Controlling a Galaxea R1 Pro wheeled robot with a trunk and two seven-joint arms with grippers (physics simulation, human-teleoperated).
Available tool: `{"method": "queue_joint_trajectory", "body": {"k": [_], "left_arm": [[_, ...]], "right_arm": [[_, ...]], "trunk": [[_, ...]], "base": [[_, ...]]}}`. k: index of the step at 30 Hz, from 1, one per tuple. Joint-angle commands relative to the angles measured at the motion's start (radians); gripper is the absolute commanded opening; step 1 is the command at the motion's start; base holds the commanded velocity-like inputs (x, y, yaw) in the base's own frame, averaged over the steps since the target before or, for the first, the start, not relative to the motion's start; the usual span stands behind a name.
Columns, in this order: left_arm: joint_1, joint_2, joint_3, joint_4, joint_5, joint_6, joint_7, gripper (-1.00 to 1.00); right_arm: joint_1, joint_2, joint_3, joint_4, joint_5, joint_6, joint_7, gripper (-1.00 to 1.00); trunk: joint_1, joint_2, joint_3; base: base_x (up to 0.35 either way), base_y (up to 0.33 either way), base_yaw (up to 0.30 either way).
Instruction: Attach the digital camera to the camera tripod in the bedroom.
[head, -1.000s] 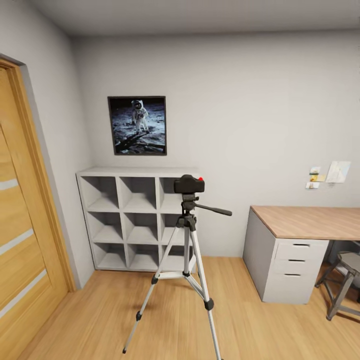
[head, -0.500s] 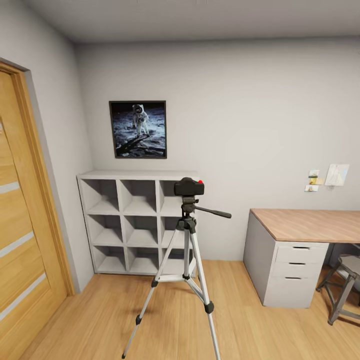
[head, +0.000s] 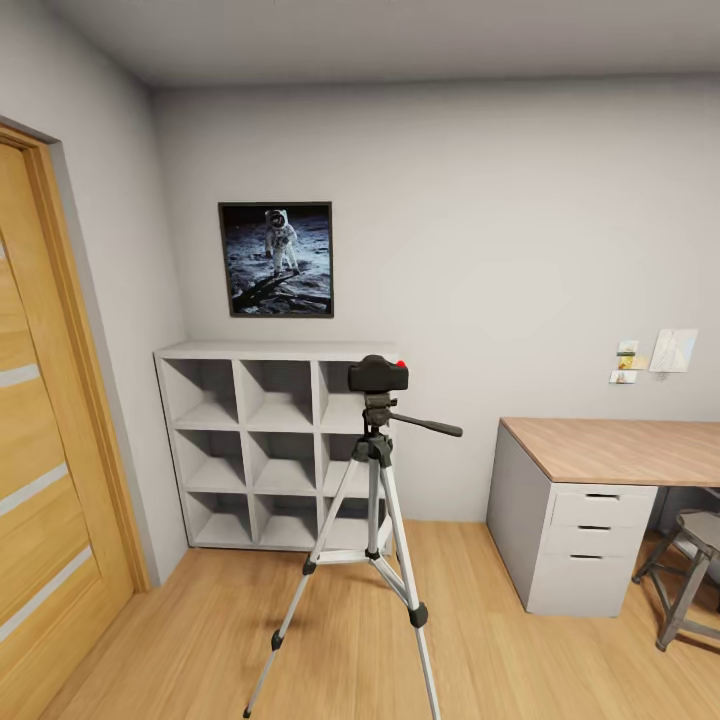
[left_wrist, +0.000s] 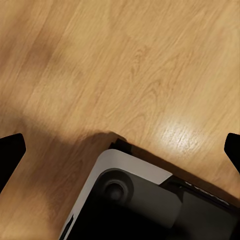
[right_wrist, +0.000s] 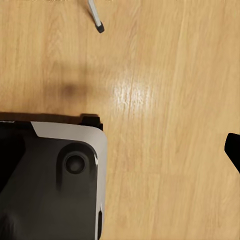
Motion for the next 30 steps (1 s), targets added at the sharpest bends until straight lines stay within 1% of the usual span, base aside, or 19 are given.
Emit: {"method": "queue_joint_trajectory", "body": {"k": [1,22,25,30], "left_arm": [[0.000,0.000,-0.008,-0.001,0.008,-0.001,0.003,1.00],[0.000,0.000,-0.008,-0.001,0.008,-0.001,0.003,1.00],[0.000,0.000,-0.008,-0.001,0.008,-0.001,0.003,1.00],[0.000,0.000,-0.008,-0.001,0.008,-0.001,0.003,1.00]], "right_arm": [[-0.001,-0.001,0.003,0.001,0.005,0.001,0.004,1.00],[-0.001,0.000,0.004,0.001,0.002,0.002,0.017,1.00],[-0.001,0.001,0.004,0.001,0.001,0.007,0.031,1.00],[-0.001,0.003,0.004,0.001,0.005,-0.001,0.018,1.00]], "trunk": [[0.000,-0.001,0.000],[0.000,-0.001,0.000],[0.000,-0.001,0.000],[0.000,-0.001,0.000]], "base": [[0.000,0.000,0.000],[0.000,0.000,0.000],[0.000,0.000,0.000],[0.000,0.000,0.000]]}}
